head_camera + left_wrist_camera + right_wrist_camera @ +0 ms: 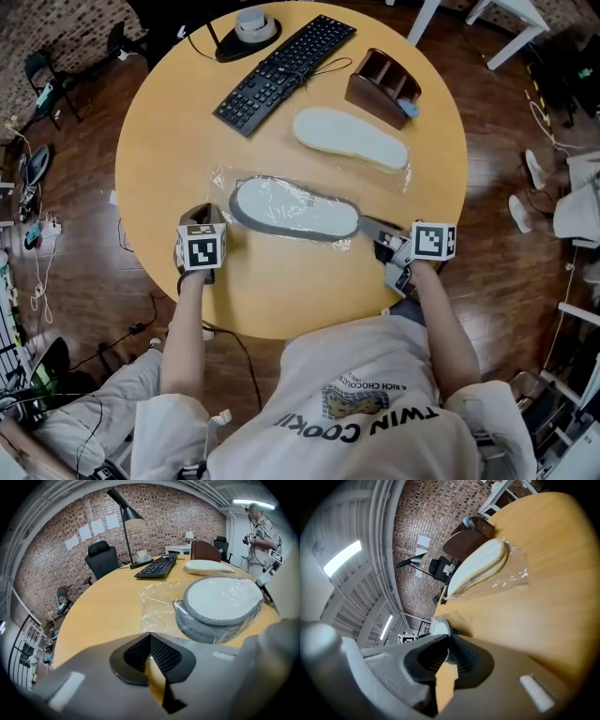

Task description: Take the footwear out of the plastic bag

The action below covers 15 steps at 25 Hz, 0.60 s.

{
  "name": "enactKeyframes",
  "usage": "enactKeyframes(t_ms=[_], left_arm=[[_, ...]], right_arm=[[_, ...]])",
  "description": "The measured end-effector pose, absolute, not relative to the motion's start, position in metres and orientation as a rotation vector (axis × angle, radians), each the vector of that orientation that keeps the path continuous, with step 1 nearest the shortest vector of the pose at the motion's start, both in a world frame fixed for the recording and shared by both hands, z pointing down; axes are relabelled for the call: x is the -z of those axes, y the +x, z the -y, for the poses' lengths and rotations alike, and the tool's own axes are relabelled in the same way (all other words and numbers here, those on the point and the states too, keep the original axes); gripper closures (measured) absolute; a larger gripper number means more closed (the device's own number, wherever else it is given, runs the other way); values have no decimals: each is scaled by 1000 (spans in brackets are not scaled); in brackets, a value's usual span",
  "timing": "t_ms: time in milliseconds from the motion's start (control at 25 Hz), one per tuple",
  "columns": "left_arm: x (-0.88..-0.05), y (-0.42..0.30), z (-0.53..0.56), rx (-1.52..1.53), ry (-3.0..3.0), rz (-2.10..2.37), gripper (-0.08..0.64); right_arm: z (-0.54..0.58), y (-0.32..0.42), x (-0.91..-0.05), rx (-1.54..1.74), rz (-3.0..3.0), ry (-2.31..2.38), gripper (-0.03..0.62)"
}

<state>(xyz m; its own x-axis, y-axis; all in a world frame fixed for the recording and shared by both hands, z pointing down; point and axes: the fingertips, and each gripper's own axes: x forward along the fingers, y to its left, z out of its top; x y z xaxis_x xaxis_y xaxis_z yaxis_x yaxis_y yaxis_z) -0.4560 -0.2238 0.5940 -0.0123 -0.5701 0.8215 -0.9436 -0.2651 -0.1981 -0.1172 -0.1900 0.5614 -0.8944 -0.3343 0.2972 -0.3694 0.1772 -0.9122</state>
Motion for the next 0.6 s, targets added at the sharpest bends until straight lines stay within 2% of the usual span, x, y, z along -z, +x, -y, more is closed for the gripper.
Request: enactKeyframes(t_ms=[600], left_arm=[[-596, -456, 223, -1206, 1845, 1575, 561]], right_arm=[[176, -66, -568, -1837, 2351, 846, 561]])
